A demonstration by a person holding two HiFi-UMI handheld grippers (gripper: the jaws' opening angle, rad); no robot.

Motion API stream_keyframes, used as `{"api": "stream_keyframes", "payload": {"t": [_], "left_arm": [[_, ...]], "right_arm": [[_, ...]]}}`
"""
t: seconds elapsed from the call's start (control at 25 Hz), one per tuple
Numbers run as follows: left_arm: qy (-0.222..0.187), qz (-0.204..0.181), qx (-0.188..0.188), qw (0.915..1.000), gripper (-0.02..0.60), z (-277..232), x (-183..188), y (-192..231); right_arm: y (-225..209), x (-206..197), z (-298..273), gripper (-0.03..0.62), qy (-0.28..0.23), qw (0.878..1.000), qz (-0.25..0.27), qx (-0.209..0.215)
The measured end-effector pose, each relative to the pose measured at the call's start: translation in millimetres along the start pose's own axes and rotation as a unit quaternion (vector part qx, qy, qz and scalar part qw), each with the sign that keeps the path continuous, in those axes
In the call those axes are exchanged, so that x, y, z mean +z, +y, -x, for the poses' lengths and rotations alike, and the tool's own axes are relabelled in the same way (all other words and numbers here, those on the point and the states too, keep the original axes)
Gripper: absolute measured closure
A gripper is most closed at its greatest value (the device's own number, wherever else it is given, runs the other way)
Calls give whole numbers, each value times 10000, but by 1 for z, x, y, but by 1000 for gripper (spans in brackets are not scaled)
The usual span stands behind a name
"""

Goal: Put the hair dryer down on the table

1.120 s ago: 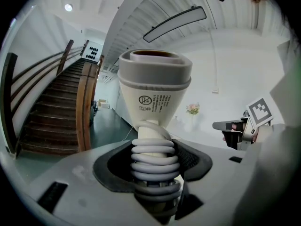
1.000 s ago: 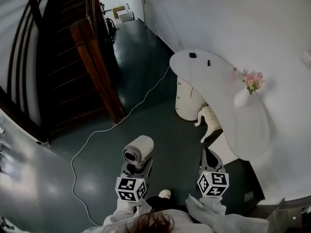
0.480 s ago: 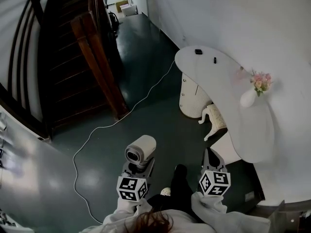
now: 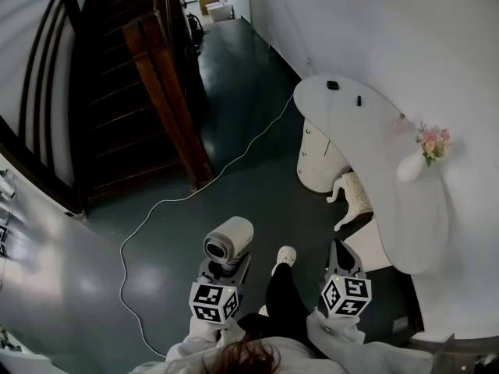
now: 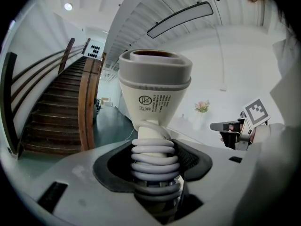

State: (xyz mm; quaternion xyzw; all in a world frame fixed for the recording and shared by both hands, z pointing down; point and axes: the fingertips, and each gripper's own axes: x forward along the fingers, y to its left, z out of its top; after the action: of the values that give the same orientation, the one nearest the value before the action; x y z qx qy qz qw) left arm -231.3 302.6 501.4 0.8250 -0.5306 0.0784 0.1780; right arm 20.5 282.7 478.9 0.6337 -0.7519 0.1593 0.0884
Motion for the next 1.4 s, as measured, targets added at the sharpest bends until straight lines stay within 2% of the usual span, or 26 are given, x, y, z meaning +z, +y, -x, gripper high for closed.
{"api": "stream_keyframes", "payload": {"t": [0.28, 0.96, 1.4], "left_arm": [[-87, 9, 68, 9999, 339, -41, 19, 7], [-198, -64, 184, 9996, 339, -188, 87, 18], [-196, 4, 286, 9994, 339, -251, 117, 26]], "right_arm": [[-17, 20, -42, 545, -58, 9999, 36, 90], [-91, 89, -171, 546, -171, 9997, 30, 164], [-123, 117, -234, 545, -75, 9997, -2, 213]]}}
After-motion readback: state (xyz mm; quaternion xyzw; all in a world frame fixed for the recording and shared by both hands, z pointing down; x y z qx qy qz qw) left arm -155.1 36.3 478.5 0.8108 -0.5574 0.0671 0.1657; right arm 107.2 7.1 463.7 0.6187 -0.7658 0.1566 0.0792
